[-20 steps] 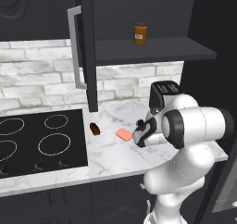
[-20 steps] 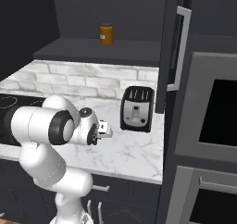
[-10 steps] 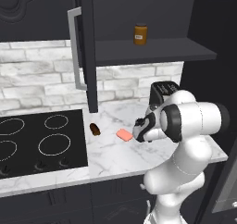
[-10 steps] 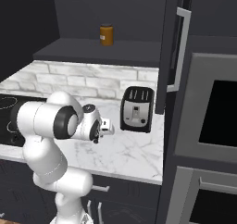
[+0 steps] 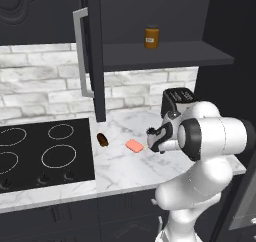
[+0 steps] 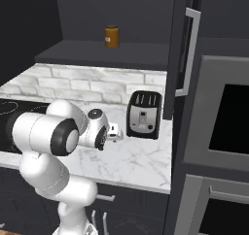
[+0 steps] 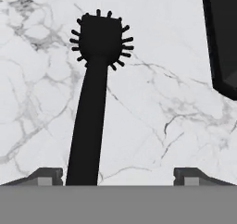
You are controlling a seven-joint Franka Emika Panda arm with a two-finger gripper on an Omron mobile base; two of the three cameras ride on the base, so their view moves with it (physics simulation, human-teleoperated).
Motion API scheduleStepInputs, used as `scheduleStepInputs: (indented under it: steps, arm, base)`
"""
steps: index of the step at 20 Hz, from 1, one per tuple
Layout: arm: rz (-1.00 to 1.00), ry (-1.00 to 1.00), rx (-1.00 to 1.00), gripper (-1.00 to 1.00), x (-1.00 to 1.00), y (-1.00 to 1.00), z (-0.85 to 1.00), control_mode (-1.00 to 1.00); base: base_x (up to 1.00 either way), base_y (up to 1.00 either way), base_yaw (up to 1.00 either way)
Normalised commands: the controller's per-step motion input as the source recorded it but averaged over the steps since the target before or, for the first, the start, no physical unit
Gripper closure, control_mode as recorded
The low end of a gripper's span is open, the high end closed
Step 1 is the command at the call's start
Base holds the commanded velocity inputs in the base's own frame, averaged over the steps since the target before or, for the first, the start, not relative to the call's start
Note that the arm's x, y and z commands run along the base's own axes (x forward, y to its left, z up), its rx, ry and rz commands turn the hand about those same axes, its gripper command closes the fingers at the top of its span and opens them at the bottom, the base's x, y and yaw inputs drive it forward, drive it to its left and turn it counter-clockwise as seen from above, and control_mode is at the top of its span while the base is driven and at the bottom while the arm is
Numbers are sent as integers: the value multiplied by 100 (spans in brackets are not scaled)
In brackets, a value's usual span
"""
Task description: Pick the bar soap and dish brush from the cabinet and place them on the counter.
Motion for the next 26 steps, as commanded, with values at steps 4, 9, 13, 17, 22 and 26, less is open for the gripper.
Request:
scheduleStepInputs:
  steps: [4,9,13,17,22,26]
  arm:
    - [-3,-14,0,-100,-26,-2,37,-100]
    - [-2,-12,0,-100,-22,0,54,-100]
    - [-2,-11,0,-100,-22,0,66,-100]
    - [-2,-10,0,-100,-25,0,70,-100]
    - [-5,-9,0,-100,-27,2,70,-100]
    - [-6,-7,0,-100,-29,0,71,-100]
  base:
    - [0,0,0]
    - [0,0,0]
    - [0,0,0]
    - [0,0,0]
    - [0,0,0]
    - [0,0,0]
